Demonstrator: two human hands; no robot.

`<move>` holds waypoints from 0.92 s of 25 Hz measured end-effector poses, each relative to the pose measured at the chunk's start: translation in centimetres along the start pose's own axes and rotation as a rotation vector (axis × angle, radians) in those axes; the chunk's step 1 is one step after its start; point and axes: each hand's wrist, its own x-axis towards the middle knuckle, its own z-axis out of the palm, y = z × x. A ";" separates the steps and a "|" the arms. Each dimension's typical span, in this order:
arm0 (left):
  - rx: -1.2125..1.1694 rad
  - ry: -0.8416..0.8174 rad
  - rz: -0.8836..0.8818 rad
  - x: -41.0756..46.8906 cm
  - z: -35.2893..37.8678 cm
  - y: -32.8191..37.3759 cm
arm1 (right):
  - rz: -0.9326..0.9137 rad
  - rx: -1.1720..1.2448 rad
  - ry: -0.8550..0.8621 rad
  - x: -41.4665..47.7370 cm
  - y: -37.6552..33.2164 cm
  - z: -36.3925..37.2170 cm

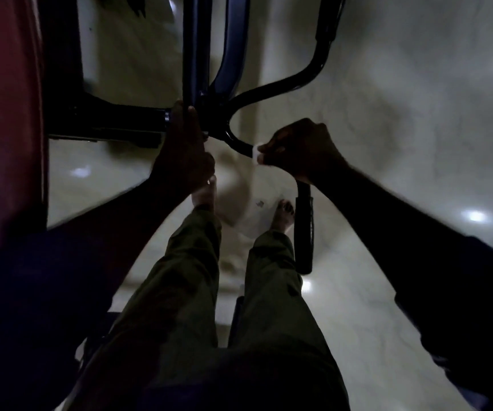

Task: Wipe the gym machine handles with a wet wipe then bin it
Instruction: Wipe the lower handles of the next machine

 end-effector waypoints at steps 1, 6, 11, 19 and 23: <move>0.036 0.040 0.071 -0.2 -1.7 1.1 | 0.101 0.051 -0.001 -1.0 0.1 -0.7; -0.162 -0.126 0.489 -1.5 0.4 6.1 | 0.301 0.024 0.263 -13.1 1.5 1.3; -0.300 -0.188 0.511 1.3 -0.2 11.6 | 0.305 0.344 0.491 -11.6 -1.4 3.2; -0.249 -0.386 0.480 1.7 0.9 14.9 | 0.409 0.315 0.616 -17.7 -1.9 8.6; -0.239 -0.387 0.436 1.3 0.3 15.0 | 0.546 0.326 0.644 -12.2 0.2 7.3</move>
